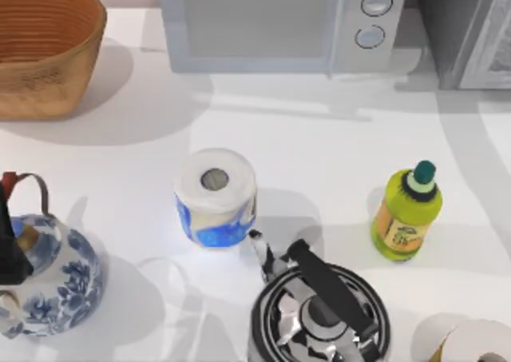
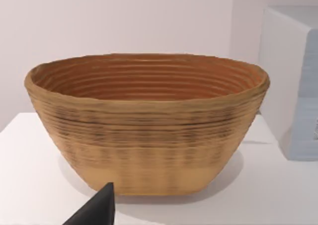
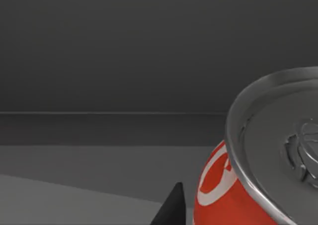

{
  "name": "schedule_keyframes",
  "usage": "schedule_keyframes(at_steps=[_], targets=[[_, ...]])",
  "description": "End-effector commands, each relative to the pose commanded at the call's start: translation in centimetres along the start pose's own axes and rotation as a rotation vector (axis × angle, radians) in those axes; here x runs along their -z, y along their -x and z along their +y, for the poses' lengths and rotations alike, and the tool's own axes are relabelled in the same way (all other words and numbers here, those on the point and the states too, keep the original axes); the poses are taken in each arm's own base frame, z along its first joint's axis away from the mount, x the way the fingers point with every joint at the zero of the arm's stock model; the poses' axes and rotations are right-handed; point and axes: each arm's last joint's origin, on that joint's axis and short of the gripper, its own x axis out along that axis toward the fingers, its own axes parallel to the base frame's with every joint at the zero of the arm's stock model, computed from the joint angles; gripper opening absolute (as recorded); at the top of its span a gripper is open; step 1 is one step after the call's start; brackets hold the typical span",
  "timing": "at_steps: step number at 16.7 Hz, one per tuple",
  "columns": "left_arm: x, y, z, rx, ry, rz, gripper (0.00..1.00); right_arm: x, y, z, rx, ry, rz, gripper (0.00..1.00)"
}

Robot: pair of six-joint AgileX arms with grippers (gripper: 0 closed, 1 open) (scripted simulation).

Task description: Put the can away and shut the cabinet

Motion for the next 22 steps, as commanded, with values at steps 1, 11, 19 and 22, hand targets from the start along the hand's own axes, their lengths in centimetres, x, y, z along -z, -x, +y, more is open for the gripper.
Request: schedule_keyframes(at_steps=[1, 11, 19, 22], targets=[[0.0, 0.0, 0.0, 0.000, 0.000, 0.000, 1.00, -0.4, -0.6, 0.2, 0.002, -0.001, 0.001, 0.00], [0.0, 0.0, 0.0, 0.000, 0.000, 0.000, 1.00, -1.0, -2.1, 0.3, 0.011, -0.004, 0.010, 0.00], [0.0, 0.0, 0.0, 0.000, 0.000, 0.000, 1.00, -3.8, -9.8, 0.7, 0.010, -0.008, 0.004, 0.00], [0.0, 0.0, 0.0, 0.000, 0.000, 0.000, 1.00, -4.1, -12.6, 0.5, 0.008, -0.008, -0.011, 0.00]])
